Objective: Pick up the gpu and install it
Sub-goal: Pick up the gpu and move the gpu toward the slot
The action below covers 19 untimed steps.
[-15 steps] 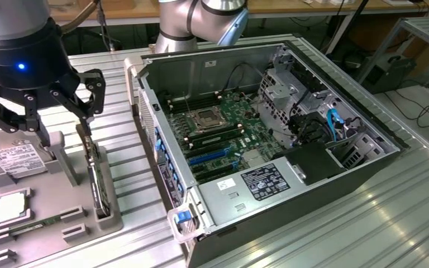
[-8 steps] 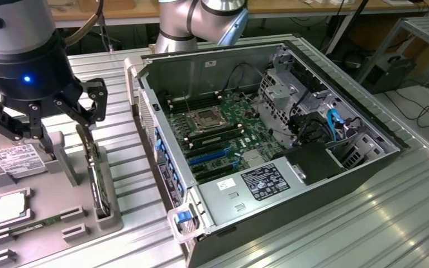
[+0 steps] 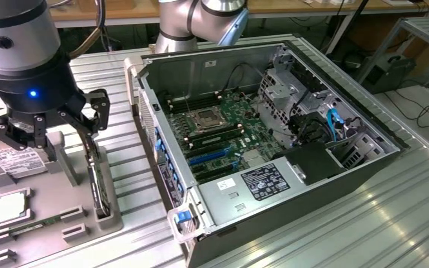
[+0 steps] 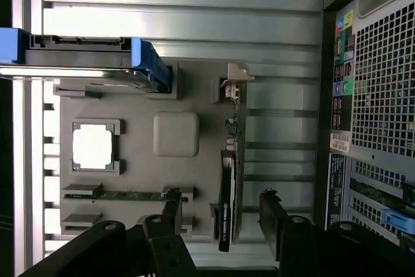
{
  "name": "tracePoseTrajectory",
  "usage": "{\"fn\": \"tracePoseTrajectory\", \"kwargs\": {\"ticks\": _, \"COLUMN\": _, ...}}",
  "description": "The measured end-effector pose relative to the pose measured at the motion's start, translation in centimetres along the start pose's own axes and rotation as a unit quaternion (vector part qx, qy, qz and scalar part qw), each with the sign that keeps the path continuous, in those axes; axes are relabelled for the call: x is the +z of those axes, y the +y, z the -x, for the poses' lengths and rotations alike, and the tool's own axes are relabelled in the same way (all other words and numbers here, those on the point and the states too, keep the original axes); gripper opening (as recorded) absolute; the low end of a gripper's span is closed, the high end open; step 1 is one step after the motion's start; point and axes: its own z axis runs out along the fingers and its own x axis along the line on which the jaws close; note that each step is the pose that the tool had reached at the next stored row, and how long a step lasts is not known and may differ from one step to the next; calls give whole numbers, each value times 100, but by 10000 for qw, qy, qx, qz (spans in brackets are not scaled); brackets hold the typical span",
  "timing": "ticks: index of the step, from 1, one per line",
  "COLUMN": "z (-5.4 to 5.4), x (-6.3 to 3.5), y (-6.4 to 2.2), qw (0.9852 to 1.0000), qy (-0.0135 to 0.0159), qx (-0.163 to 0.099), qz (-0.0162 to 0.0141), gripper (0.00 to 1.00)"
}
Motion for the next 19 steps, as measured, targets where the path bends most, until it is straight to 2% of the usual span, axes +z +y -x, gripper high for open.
{"fn": "tracePoseTrajectory", "kwargs": {"ticks": 5, "z": -4, "x": 92, "y": -74, "qw": 10000, "qy": -1, "qx": 0, "qz": 0, "gripper": 60}}
{"fn": "tracePoseTrajectory", "kwargs": {"ticks": 7, "z": -4, "x": 126, "y": -78, "qw": 10000, "qy": 0, "qx": 1, "qz": 0, "gripper": 60}}
{"fn": "tracePoseTrajectory", "kwargs": {"ticks": 12, "z": 14, "x": 288, "y": -93, "qw": 10000, "qy": 1, "qx": 0, "qz": -1, "gripper": 60}}
{"fn": "tracePoseTrajectory", "kwargs": {"ticks": 19, "z": 60, "x": 434, "y": -119, "qw": 10000, "qy": 0, "qx": 2, "qz": 0, "gripper": 60}}
